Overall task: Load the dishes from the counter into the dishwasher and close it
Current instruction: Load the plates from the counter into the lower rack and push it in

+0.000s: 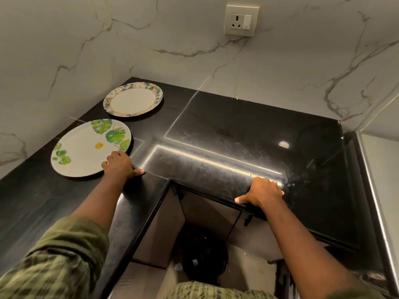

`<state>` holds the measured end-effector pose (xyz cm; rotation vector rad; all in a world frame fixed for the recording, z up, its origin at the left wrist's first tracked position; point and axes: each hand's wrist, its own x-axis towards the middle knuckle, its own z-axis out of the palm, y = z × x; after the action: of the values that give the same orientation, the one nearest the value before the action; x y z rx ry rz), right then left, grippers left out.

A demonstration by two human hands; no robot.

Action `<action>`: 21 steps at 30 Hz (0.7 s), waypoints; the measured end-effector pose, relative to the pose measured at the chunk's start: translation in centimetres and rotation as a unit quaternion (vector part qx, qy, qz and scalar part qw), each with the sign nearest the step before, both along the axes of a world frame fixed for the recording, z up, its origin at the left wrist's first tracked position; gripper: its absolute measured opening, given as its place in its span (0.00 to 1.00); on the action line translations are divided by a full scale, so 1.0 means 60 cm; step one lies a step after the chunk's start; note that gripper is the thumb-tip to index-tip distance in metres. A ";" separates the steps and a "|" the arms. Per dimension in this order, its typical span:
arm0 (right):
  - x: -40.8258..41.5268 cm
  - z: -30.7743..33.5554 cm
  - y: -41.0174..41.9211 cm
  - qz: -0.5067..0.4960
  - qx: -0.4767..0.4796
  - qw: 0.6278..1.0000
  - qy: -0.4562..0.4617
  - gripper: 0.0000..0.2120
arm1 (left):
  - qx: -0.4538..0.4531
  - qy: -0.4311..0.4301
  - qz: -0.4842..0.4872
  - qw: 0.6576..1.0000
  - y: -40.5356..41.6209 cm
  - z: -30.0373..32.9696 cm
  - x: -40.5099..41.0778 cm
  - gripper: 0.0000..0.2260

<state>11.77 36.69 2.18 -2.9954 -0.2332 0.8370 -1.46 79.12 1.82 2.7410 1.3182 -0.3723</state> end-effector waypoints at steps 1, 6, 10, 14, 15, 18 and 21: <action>-0.001 0.001 -0.001 0.000 0.001 1.000 -0.001 0.49 | 0.009 -0.008 -0.016 1.000 -0.012 -0.004 -0.002 0.50; -0.006 0.005 -0.003 0.002 0.007 1.000 -0.009 0.48 | 0.008 -0.113 -0.085 0.990 -0.071 -0.033 -0.018 0.22; -0.016 0.003 -0.010 0.000 0.004 1.000 -0.029 0.48 | -0.043 -0.189 -0.128 0.973 -0.123 -0.054 -0.020 0.25; -0.037 0.003 -0.020 -0.019 0.007 0.999 -0.028 0.57 | -0.049 -0.204 -0.192 0.959 -0.194 -0.067 -0.023 0.23; -0.044 0.002 -0.023 -0.021 0.011 0.999 -0.031 0.56 | -0.050 -0.208 -0.209 0.954 -0.211 -0.069 -0.024 0.24; -0.063 -0.002 -0.041 -0.039 0.051 0.997 -0.031 0.49 | -0.052 -0.231 -0.279 0.931 -0.272 -0.067 -0.019 0.25; -0.073 -0.012 -0.074 -0.071 0.160 0.984 -0.042 0.37 | -0.031 -0.277 -0.346 0.896 -0.346 -0.043 -0.012 0.27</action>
<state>7.37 32.23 1.43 -2.7095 -0.1370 0.5954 -2.16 58.38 -0.77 2.8372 0.1768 0.3231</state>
